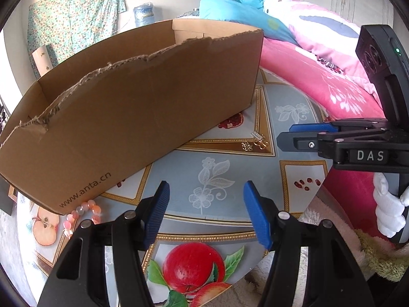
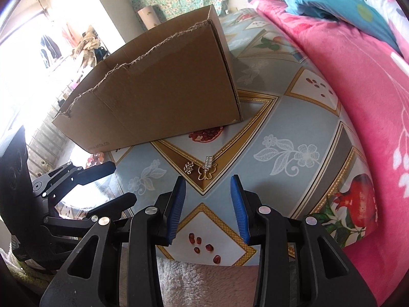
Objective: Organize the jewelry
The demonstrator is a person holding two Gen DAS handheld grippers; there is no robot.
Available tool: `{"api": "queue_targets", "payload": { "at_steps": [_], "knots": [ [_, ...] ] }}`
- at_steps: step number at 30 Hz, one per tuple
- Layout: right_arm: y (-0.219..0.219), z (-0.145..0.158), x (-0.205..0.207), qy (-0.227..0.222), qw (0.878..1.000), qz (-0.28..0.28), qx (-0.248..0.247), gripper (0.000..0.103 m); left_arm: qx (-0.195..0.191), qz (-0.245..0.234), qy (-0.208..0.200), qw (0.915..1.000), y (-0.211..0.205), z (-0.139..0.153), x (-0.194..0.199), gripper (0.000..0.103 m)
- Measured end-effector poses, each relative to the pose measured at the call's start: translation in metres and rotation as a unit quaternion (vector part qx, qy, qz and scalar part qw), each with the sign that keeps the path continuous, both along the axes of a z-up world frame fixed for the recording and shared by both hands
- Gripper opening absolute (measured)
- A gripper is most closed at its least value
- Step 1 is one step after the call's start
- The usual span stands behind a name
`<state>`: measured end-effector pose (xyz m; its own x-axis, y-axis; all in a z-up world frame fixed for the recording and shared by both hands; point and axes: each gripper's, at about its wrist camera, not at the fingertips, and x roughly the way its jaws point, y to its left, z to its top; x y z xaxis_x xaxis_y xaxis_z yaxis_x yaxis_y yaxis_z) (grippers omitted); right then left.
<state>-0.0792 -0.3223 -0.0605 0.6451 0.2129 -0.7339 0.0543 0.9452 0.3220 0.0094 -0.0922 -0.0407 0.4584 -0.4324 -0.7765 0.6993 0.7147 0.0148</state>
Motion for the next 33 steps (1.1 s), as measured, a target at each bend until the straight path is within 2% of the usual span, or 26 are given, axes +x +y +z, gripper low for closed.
{"api": "queue_targets", "payload": {
  "at_steps": [11, 33],
  "knots": [
    [0.004, 0.002, -0.005, -0.002, 1.000, -0.003, 0.005, 0.036, 0.005, 0.009, 0.016, 0.9998, 0.002, -0.005, -0.001, 0.058],
    [0.010, 0.008, -0.021, -0.018, 1.000, -0.013, 0.017, 0.037, 0.021, 0.025, 0.015, 0.9993, 0.002, -0.004, -0.005, 0.058]
  ]
}}
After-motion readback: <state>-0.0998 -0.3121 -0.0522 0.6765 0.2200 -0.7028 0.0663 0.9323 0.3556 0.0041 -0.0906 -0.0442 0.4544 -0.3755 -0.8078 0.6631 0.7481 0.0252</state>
